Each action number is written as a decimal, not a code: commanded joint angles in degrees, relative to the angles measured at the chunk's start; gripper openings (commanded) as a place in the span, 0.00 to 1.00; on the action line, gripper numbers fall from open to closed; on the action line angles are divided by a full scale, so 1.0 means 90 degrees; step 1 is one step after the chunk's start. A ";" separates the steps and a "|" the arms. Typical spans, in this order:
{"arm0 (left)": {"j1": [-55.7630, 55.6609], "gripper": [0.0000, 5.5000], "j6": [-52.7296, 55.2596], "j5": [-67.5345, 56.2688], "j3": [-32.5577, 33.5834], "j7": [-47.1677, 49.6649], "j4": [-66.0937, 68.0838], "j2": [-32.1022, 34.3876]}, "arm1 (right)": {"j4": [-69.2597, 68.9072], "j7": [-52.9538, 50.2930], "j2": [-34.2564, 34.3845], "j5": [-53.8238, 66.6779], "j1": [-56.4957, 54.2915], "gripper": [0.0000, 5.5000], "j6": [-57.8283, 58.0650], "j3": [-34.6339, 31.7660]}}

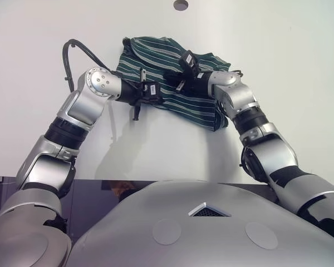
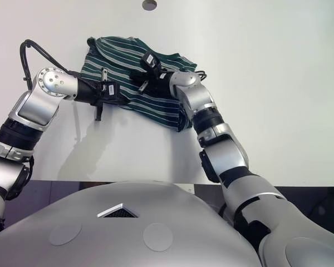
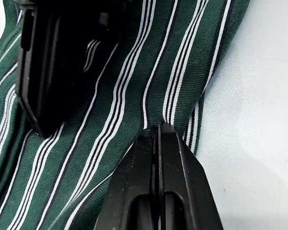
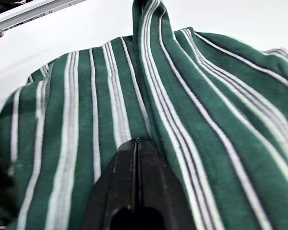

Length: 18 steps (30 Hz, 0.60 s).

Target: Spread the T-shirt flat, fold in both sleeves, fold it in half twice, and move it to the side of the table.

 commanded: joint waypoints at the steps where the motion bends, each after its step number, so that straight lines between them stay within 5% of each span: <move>1: 0.0982 0.01 0.0231 0.0464 -0.0656 -0.0070 0.0828 0.0201 | 0.2013 -0.1461 -0.0760 -0.0559 -0.1540 0.00 -0.0800 -0.0692; 6: 0.0961 0.01 0.0094 0.0413 -0.0583 0.0201 0.1162 -0.0001 | 0.2180 -0.1100 -0.0997 -0.0673 -0.1993 0.00 -0.2228 -0.1079; 15: 0.0822 0.01 -0.0291 0.0446 -0.0708 0.0145 0.1503 0.0142 | 0.2432 -0.0137 -0.1432 -0.2969 -0.0939 0.00 -0.3159 0.0801; 18: 0.0706 0.01 -0.0604 0.0637 -0.0743 -0.0050 0.1704 0.0512 | 0.1743 0.1118 -0.1926 -0.3132 -0.0247 0.00 -0.3191 0.1249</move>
